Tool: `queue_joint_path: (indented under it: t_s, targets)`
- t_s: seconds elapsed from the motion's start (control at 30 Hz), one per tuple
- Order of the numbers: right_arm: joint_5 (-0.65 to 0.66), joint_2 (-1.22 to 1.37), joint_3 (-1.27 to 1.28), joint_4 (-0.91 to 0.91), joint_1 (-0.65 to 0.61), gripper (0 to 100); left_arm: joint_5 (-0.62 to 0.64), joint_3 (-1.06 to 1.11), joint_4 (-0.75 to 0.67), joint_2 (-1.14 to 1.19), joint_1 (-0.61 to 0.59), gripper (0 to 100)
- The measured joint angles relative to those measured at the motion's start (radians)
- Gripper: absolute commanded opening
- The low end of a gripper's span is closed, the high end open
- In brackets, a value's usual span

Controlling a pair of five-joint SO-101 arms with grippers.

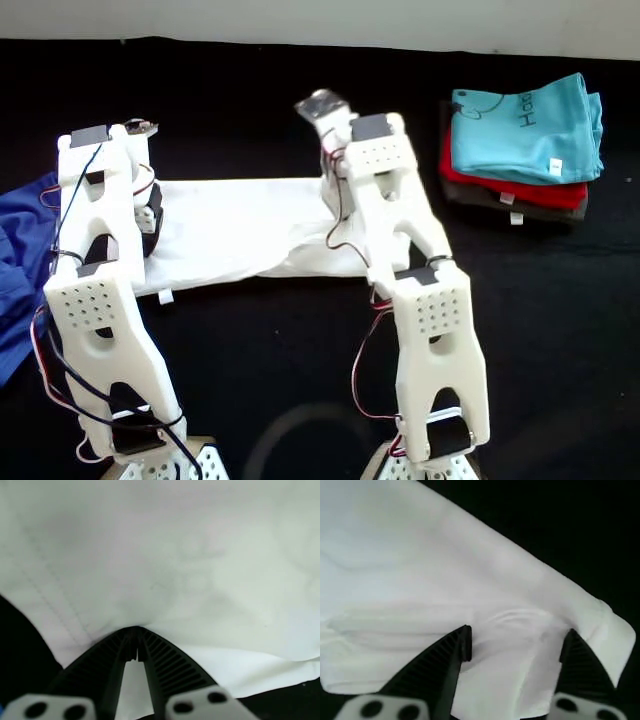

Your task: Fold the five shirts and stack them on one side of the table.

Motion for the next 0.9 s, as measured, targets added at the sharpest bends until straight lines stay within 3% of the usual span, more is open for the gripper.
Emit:
queue_joint_path:
  t_s: [0.2,0.27,0.37,0.43,0.63,0.9]
  targets:
    - [-0.100,0.000,-0.213,0.167,0.018,32.7,0.000,0.000,0.000,0.000,0.000,1]
    - [-0.103,-0.002,-0.242,0.190,0.015,23.4,0.000,0.000,0.000,0.000,0.000,1]
    - [-0.106,0.000,-0.242,0.198,0.018,0.0,0.000,0.000,0.000,0.000,0.000,1]
    - [-0.106,-0.006,-0.215,0.201,0.017,3.8,0.000,0.000,0.000,0.000,0.000,1]
    - [-0.078,-0.127,0.028,0.201,-0.014,0.6,0.000,0.000,0.000,0.000,0.000,1]
    - [-0.034,-0.262,0.322,0.158,-0.160,0.6,0.000,0.000,0.000,0.000,0.000,1]
